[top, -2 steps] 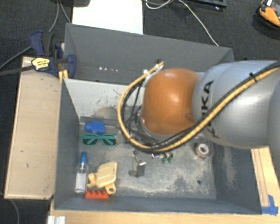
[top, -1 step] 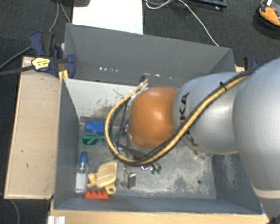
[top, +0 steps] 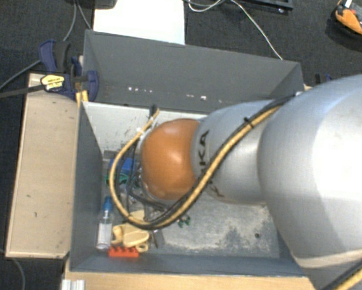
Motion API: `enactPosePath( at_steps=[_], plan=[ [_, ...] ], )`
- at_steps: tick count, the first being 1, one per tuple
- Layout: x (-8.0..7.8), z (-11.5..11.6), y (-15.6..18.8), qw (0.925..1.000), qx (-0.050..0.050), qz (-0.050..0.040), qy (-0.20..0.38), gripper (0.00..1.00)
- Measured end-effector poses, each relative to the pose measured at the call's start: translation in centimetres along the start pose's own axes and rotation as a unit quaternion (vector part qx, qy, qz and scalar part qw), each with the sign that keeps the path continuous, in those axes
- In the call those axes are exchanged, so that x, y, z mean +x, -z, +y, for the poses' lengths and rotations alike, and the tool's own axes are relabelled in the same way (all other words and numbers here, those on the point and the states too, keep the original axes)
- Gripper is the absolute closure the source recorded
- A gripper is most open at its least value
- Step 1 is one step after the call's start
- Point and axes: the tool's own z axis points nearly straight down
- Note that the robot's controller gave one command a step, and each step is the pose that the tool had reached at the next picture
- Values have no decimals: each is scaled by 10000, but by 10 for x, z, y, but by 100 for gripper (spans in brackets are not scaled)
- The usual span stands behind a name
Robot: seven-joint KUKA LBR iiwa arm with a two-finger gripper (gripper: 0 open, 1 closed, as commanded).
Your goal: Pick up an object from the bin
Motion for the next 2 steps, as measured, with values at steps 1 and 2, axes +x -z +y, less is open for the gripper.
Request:
enactPosePath(
  at_steps=[1,2],
  plan=[
    [20,4,-5,9978,-114,-27,651,100],
    [20,4,-5,9979,-114,-27,643,100]
  ],
)
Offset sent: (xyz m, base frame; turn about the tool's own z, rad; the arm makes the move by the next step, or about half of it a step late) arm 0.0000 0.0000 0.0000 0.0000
